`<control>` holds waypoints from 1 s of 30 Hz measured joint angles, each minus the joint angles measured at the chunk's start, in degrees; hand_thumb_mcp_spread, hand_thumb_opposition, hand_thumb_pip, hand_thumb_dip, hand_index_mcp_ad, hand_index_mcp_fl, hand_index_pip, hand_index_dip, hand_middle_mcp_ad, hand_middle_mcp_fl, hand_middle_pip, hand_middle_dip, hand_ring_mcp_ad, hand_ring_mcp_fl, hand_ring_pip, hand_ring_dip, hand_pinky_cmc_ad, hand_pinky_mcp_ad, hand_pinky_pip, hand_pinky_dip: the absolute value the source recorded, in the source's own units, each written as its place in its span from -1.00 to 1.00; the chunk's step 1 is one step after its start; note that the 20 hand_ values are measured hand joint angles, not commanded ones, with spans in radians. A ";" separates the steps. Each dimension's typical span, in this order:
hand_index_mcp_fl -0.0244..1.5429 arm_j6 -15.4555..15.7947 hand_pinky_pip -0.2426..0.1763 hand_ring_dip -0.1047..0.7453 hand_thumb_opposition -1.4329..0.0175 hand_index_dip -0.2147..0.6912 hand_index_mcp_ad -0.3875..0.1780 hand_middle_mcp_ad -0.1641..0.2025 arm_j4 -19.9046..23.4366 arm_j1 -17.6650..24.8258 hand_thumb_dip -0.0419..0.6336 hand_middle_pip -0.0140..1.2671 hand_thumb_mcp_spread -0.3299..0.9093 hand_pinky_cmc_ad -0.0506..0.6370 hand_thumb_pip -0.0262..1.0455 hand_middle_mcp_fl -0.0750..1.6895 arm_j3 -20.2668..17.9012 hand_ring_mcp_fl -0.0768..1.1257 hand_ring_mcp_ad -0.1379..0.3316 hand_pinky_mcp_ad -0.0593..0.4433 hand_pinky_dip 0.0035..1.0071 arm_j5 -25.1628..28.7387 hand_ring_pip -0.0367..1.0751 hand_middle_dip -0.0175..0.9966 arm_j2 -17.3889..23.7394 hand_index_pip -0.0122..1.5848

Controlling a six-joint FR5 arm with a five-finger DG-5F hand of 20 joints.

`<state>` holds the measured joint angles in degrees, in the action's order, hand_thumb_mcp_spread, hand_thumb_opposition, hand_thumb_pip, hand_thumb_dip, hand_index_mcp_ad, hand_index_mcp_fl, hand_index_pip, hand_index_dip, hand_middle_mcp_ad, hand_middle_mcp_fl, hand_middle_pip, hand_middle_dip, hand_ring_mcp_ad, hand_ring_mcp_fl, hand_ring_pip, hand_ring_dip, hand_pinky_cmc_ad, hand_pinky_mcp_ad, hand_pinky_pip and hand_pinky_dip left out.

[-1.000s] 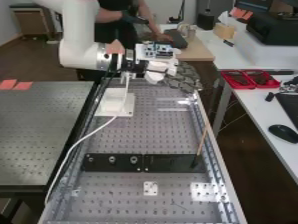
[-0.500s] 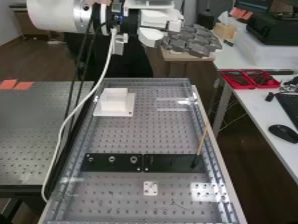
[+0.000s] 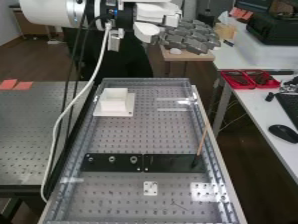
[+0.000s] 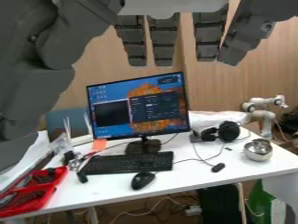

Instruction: Grab the drill bit and place it in the clear container

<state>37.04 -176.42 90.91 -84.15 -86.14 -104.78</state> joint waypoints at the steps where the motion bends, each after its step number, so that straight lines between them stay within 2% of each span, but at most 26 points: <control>1: -0.87 0.05 -0.82 -0.92 -0.03 0.06 0.43 0.39 -0.01 -0.07 -0.74 -0.77 -0.01 0.26 -0.60 -0.89 0.00 -0.78 0.72 0.08 -0.45 -0.39 -0.80 -0.76 0.00 -0.86; 6: -0.88 0.04 -0.82 -0.92 -0.03 0.06 0.41 0.38 -0.31 -0.19 -0.74 -0.77 -0.01 0.25 -0.60 -0.89 0.11 -0.77 0.72 0.09 -0.45 0.29 -0.81 -0.76 0.00 -0.86; 10: -0.87 -0.02 -0.82 -0.92 -0.03 0.06 0.43 0.49 -0.62 -0.29 -0.73 -0.77 -0.01 0.25 -0.60 -0.89 0.22 -0.77 0.72 0.09 -0.45 0.79 -0.81 -0.76 -0.15 -0.86; 13: -0.87 -0.09 -0.82 -0.92 -0.03 0.06 0.40 0.44 -0.80 -0.44 -0.73 -0.77 -0.01 0.26 -0.60 -0.89 0.26 -0.77 0.72 0.10 -0.46 -0.48 -0.80 -0.76 -0.24 -0.86; 17: -0.87 -0.13 -0.81 -0.92 -0.03 0.06 0.45 0.49 -0.88 -0.73 -0.74 -0.77 -0.01 0.25 -0.60 -0.89 0.29 -0.77 0.72 0.09 -0.46 -0.81 -0.80 -0.76 -0.26 -0.86; 25: -0.87 -0.31 -0.81 -0.92 -0.03 0.06 0.45 0.49 -0.70 -0.76 -0.73 -0.77 -0.01 0.25 -0.60 -0.89 0.23 -0.77 0.71 0.10 -0.45 0.98 -0.80 -0.76 -0.17 -0.86; 30: -0.87 -0.27 -0.81 -0.92 -0.03 0.06 0.41 0.45 -0.81 -0.78 -0.74 -0.77 -0.01 0.22 -0.60 -0.89 0.25 -0.77 0.71 0.10 -0.45 0.28 -0.80 -0.76 -0.11 -0.86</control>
<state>36.76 -177.22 90.13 -83.89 -85.86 -104.89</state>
